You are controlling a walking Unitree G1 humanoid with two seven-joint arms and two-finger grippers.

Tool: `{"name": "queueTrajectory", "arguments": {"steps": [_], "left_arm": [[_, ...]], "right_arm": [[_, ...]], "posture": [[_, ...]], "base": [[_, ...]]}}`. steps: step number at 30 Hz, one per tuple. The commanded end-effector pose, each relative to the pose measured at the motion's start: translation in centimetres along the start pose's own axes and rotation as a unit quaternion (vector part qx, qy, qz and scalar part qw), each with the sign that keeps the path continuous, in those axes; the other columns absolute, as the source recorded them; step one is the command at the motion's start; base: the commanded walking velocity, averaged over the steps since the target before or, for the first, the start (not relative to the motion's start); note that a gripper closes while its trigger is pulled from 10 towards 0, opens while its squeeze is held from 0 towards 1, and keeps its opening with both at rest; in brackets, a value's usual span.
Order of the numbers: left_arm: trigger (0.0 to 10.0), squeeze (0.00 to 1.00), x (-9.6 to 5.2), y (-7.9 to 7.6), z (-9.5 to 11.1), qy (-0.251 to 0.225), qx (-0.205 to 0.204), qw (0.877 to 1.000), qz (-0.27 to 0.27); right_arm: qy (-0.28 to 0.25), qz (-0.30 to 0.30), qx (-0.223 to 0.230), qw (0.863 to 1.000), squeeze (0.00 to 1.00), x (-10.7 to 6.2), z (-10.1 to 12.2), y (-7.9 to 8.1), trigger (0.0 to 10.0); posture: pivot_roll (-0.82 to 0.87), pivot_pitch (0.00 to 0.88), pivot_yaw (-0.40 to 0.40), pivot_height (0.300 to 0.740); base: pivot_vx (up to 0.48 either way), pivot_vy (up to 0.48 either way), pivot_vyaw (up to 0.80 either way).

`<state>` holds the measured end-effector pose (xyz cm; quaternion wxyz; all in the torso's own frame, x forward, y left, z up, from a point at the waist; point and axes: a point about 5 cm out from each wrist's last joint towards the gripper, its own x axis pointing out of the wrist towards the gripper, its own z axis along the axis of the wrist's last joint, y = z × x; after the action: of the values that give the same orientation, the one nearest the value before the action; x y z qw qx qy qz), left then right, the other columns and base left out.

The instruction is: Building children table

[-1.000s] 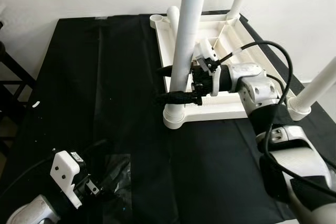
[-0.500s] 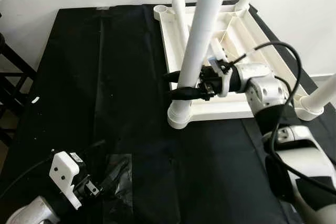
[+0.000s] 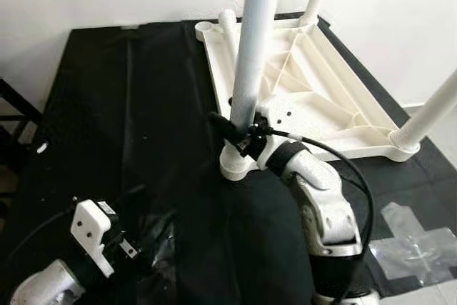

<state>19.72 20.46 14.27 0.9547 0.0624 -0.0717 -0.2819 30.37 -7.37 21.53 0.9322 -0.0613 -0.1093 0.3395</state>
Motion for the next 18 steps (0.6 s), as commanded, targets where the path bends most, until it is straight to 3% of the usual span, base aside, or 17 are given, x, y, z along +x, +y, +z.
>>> {"name": "queueTrajectory", "arguments": {"steps": [1, 4, 5, 7, 8, 9, 10, 12, 14, 16, 17, 18], "left_arm": [[10.0, 0.00, 0.1, 0.0, -0.3, 0.005, 0.005, 1.000, -0.005], [10.0, 0.00, 0.1, 0.0, -0.3, 0.005, 0.005, 1.000, -0.005], [10.0, 0.00, 0.1, 0.0, -0.3, 0.006, 0.005, 1.000, -0.003], [10.0, 0.00, 0.1, 0.1, -0.4, 0.006, 0.004, 1.000, 0.000], [10.0, 0.00, 0.1, 0.2, -0.5, 0.006, 0.004, 1.000, 0.002], [10.0, 0.00, 0.1, 0.2, -0.5, 0.006, 0.004, 1.000, 0.002], [10.0, 0.00, 0.2, 0.2, -0.5, 0.007, 0.003, 1.000, 0.002], [10.0, 0.00, 0.2, 0.1, -0.6, 0.007, 0.003, 1.000, 0.002], [10.0, 0.00, 0.2, 0.1, -0.6, 0.008, 0.004, 1.000, 0.001], [10.0, 0.00, 0.2, 0.1, -0.6, 0.008, 0.004, 1.000, 0.001], [10.0, 0.00, 0.2, 0.0, -0.6, 0.008, 0.004, 1.000, 0.000], [10.0, 0.00, 0.2, 0.0, -0.6, 0.008, 0.003, 1.000, 0.001]], "right_arm": [[0.095, 0.027, 0.004, 0.995, 0.00, -0.3, -3.8, 1.3, 0.0], [0.095, 0.027, 0.004, 0.995, 0.00, -0.3, -3.8, 1.3, 0.0], [0.097, 0.026, 0.011, 0.995, 0.00, -0.3, -3.7, 1.2, 9.8], [0.086, 0.034, 0.027, 0.995, 0.03, -0.1, -3.3, 0.9, 10.0], [0.072, 0.078, 0.048, 0.993, 1.00, 0.2, -2.7, 0.9, 10.0], [0.072, 0.078, 0.048, 0.993, 1.00, 0.2, -2.7, 0.9, 10.0], [0.048, 0.145, 0.073, 0.986, 1.00, 0.1, -1.6, 1.1, 10.0], [0.024, 0.218, 0.084, 0.972, 1.00, 0.1, -0.4, 0.0, 10.0], [0.012, 0.245, 0.055, 0.968, 1.00, 0.2, 0.2, -1.6, 10.0], [0.012, 0.245, 0.055, 0.968, 1.00, 0.2, 0.2, -1.6, 10.0], [0.006, 0.264, 0.042, 0.963, 1.00, 0.3, 0.4, -2.4, 10.0], [0.004, 0.285, 0.040, 0.958, 0.00, 0.7, 0.8, -3.7, 10.0]], "posture": [[-0.12, 0.226, -0.050, 0.740], [-0.12, 0.226, -0.050, 0.740], [-0.12, 0.218, -0.048, 0.740], [-0.11, 0.213, -0.047, 0.740], [-0.11, 0.213, -0.046, 0.740], [-0.11, 0.213, -0.046, 0.740], [-0.11, 0.211, -0.045, 0.740], [-0.11, 0.210, -0.043, 0.740], [-0.10, 0.211, -0.045, 0.740], [-0.10, 0.211, -0.045, 0.740], [-0.09, 0.211, -0.047, 0.740], [-0.08, 0.212, -0.045, 0.740]], "base": [[0.000, 0.000, 0.00], [0.000, 0.000, 0.00], [0.000, 0.000, 0.00], [0.000, 0.000, 0.00], [0.000, 0.000, 0.00], [0.000, 0.000, 0.00], [0.000, 0.000, 0.00], [0.000, 0.000, 0.00], [0.000, 0.000, 0.00], [0.000, 0.000, 0.00], [0.000, 0.000, 0.00], [0.000, 0.000, 0.00]]}}
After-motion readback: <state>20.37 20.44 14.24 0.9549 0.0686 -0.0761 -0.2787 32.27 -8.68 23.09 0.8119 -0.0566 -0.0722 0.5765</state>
